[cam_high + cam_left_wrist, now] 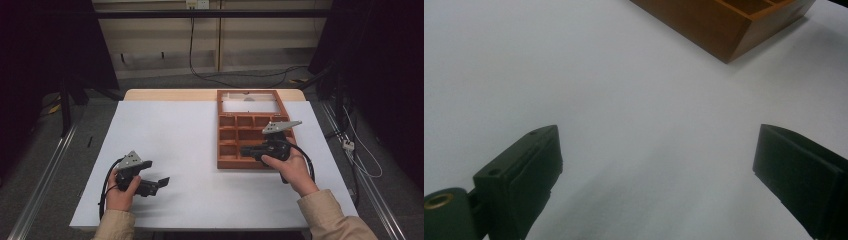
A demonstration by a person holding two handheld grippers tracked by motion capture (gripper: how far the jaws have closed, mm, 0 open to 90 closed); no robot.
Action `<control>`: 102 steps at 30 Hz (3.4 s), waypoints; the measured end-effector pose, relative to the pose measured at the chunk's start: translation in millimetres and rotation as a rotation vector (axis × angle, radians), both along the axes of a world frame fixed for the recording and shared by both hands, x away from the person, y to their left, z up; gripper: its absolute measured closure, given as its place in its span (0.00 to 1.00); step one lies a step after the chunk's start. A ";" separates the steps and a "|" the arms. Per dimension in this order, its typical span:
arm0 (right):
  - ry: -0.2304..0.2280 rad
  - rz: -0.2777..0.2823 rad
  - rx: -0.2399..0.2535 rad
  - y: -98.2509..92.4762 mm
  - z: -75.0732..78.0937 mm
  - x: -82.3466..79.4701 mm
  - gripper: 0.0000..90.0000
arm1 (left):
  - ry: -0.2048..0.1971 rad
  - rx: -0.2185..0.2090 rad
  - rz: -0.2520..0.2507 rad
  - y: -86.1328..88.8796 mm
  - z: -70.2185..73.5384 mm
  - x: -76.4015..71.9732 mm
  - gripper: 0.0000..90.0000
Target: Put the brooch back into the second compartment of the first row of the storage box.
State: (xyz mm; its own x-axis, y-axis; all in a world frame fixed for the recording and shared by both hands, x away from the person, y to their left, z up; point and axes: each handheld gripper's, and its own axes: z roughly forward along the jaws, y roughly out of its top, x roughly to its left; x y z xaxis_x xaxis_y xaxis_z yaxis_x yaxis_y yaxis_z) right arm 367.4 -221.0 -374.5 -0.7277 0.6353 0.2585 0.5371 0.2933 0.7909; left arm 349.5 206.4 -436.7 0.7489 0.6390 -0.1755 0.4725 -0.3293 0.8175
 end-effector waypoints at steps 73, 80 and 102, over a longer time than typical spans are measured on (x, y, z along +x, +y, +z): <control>-0.021 -0.149 -0.015 -18.7 -4.2 66.8 0.91 | 0.003 -0.001 -0.007 -1.6 -0.3 0.8 0.06; -0.020 -0.164 -0.013 -21.4 -7.4 71.0 0.91 | 0.001 0.000 -0.011 -2.4 -0.5 1.2 0.06; -0.027 -0.219 -0.021 -24.8 -12.7 92.9 0.91 | 0.003 0.000 -0.017 -3.3 -0.4 0.8 0.06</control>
State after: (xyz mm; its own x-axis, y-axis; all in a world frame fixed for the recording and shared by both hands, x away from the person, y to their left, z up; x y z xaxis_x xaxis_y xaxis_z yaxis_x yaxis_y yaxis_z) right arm 460.3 -245.8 -387.2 -0.5782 0.7839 0.2262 0.5687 0.1884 0.8006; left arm 350.3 203.1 -437.1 0.7592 0.6261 -0.1778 0.4691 -0.3371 0.8162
